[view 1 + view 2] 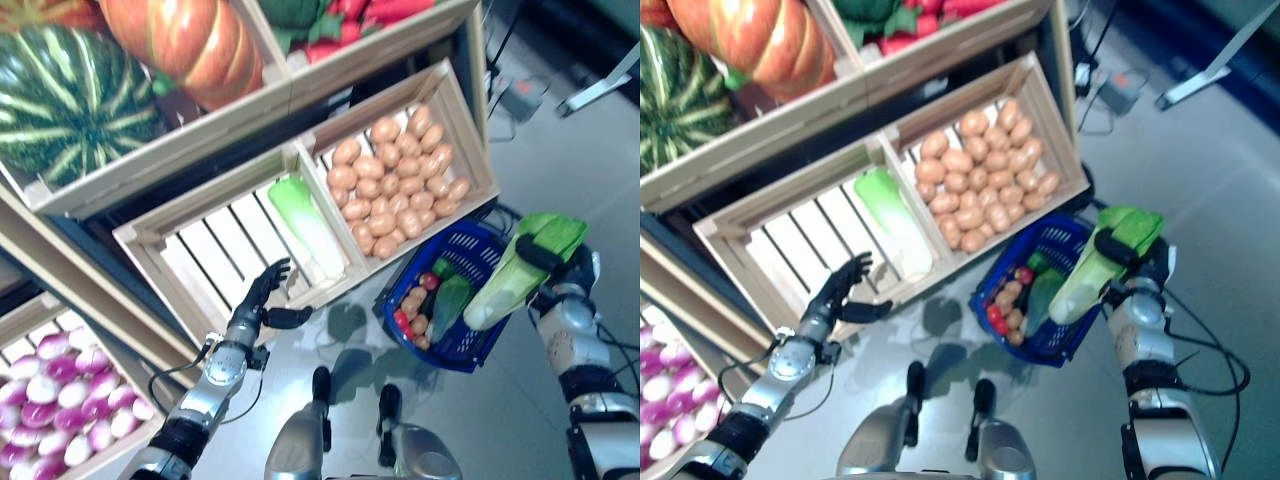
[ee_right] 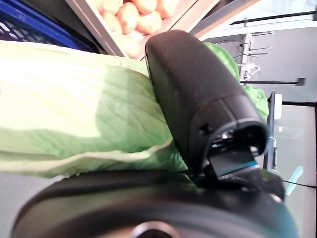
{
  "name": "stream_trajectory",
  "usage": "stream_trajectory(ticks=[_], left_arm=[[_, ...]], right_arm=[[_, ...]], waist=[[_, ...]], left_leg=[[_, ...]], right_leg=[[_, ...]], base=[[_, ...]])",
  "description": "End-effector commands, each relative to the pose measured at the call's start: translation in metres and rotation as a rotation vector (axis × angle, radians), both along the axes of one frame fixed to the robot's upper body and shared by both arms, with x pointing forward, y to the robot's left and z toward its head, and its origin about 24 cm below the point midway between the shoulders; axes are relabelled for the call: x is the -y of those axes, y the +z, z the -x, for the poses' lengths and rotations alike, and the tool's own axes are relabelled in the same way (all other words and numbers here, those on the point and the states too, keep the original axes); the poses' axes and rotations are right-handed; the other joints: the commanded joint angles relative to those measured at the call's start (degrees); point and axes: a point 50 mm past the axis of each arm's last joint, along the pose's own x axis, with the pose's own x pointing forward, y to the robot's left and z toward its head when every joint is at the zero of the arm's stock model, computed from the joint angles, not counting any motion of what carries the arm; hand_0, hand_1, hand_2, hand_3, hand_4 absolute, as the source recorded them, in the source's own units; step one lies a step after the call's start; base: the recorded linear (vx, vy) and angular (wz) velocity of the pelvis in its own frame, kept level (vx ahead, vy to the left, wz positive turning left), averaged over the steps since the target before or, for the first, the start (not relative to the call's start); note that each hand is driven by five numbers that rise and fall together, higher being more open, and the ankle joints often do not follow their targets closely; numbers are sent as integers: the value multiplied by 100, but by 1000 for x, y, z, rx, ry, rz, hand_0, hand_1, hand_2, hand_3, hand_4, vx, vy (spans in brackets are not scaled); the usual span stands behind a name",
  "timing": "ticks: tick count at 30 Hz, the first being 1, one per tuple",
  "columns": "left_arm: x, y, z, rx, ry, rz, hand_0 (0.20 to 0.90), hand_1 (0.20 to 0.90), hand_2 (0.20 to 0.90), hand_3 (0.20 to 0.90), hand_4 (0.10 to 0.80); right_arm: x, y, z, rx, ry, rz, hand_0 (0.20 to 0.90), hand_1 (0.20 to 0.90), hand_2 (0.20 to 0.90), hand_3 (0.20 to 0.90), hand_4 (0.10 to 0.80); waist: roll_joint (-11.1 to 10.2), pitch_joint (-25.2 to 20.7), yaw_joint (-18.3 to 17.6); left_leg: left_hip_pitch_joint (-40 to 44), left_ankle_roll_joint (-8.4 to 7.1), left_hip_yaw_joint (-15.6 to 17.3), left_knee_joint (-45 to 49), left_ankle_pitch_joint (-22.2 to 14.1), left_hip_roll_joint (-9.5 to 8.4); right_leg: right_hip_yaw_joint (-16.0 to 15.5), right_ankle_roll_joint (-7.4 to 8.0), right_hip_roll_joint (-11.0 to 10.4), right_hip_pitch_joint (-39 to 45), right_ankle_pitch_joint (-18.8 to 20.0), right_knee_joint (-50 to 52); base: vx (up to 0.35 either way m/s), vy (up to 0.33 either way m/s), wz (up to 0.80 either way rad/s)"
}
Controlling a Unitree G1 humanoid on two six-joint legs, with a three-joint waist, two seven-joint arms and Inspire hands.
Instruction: Put vegetables into the basket
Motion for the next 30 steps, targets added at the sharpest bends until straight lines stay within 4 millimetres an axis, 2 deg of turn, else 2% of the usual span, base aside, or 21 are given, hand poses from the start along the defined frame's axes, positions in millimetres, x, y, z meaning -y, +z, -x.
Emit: stream_trajectory(ticks=[1, 8, 13, 20, 21, 27, 30], left_arm=[[13, 39, -4, 239, -58, 57, 900, 900, 900, 900, 800], [25, 62, -11, 350, -80, 85, 900, 900, 900, 900, 800], [27, 72, -9, 400, -87, 113, 900, 900, 900, 900, 800], [34, 92, -3, 527, -130, 131, 900, 900, 900, 900, 800], [35, 93, -3, 532, -134, 130, 900, 900, 900, 900, 800], [37, 96, -2, 533, -137, 136, 900, 900, 900, 900, 800], [36, 96, -1, 541, -132, 133, 900, 900, 900, 900, 800]], right_arm=[[33, 71, 7, 249, -125, 155, 300, 300, 300, 300, 400], [42, 105, 0, 298, -187, 185, 300, 300, 300, 300, 400], [48, 108, 2, 328, -199, 119, 300, 300, 300, 300, 400], [48, 122, 1, 418, -125, 112, 300, 300, 300, 300, 400], [48, 125, 1, 435, -117, 116, 900, 900, 900, 900, 800], [41, 141, -3, 497, -56, 133, 900, 900, 900, 900, 800], [38, 142, -4, 502, -31, 137, 900, 900, 900, 900, 800]], waist=[[-26, -220, 22], [175, 74, -74], [231, 130, -97], [314, 171, -108], [319, 166, -110], [347, 166, -103], [346, 172, -93]], left_leg=[[-472, -18, -38, 1479, -1098, -144], [-1636, 103, 17, 3009, -1622, -196], [-2150, 252, 36, 3812, -1972, -173], [-2668, 340, 98, 4543, -2210, -229], [-2698, 347, 106, 4571, -2221, -234], [-2939, 382, 145, 4862, -2293, -251], [-2968, 389, 142, 4898, -2296, -258]], right_leg=[[-223, -557, -179, -565, -709, 1463], [-309, -684, -501, -1780, -1221, 3229], [-277, -749, -685, -2336, -1509, 4097], [-217, -796, -863, -2930, -1746, 4939], [-190, -797, -865, -2980, -1758, 4983], [-104, -810, -928, -3297, -1855, 5361], [-76, -807, -925, -3345, -1861, 5418]], base=[[-80, -9, 9], [-130, 33, 7], [-23, 12, 1], [-13, 7, -2], [0, 0, 0], [0, 0, 0], [0, 0, 0]])
